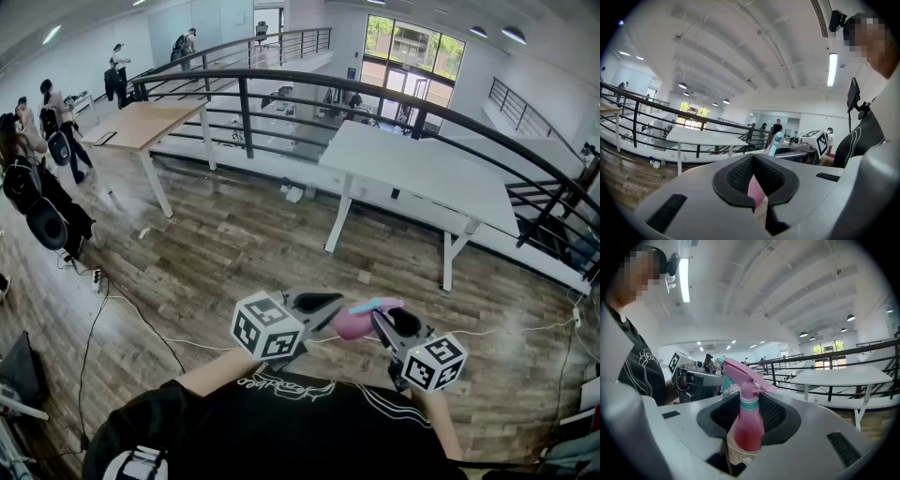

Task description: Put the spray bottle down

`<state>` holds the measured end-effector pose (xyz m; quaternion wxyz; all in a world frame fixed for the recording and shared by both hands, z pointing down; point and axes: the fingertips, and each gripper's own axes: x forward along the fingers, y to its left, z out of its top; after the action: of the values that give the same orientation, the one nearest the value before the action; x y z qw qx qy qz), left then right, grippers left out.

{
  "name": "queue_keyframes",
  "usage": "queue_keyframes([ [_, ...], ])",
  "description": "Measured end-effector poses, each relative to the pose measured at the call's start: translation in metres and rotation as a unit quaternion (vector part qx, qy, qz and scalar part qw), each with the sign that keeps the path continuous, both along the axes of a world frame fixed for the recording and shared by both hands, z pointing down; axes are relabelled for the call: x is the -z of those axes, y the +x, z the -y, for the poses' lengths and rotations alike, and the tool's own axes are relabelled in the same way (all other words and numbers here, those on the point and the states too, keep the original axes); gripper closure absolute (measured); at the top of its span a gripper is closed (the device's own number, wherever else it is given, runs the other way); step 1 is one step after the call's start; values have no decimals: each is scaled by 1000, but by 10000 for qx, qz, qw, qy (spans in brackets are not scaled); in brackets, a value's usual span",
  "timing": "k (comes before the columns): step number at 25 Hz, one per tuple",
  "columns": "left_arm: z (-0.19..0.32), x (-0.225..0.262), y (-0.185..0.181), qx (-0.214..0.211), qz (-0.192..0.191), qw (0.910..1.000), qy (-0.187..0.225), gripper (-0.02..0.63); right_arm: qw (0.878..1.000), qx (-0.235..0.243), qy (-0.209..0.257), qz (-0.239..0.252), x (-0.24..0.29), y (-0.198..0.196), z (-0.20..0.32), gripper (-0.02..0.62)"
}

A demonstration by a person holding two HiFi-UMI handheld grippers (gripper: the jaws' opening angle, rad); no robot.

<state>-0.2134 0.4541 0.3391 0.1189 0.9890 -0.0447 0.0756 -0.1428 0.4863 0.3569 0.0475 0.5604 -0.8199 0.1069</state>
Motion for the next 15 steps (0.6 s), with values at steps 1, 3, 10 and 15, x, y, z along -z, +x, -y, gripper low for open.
queue_keyframes([
  [1, -6, 0, 1, -4, 17, 10000, 4, 598, 10000, 4, -18, -9, 0, 1, -5, 468],
  [3, -15, 0, 2, -12, 40, 10000, 10, 598, 10000, 4, -37, -22, 1, 2, -14, 468],
  [10, -20, -2, 7, -57, 86, 9999, -15, 598, 10000, 16, -68, -23, -1, 6, -18, 468],
  [15, -5, -8, 12, -21, 104, 9999, -78, 598, 9999, 10, -118, 82, -10, 10, -4, 468],
])
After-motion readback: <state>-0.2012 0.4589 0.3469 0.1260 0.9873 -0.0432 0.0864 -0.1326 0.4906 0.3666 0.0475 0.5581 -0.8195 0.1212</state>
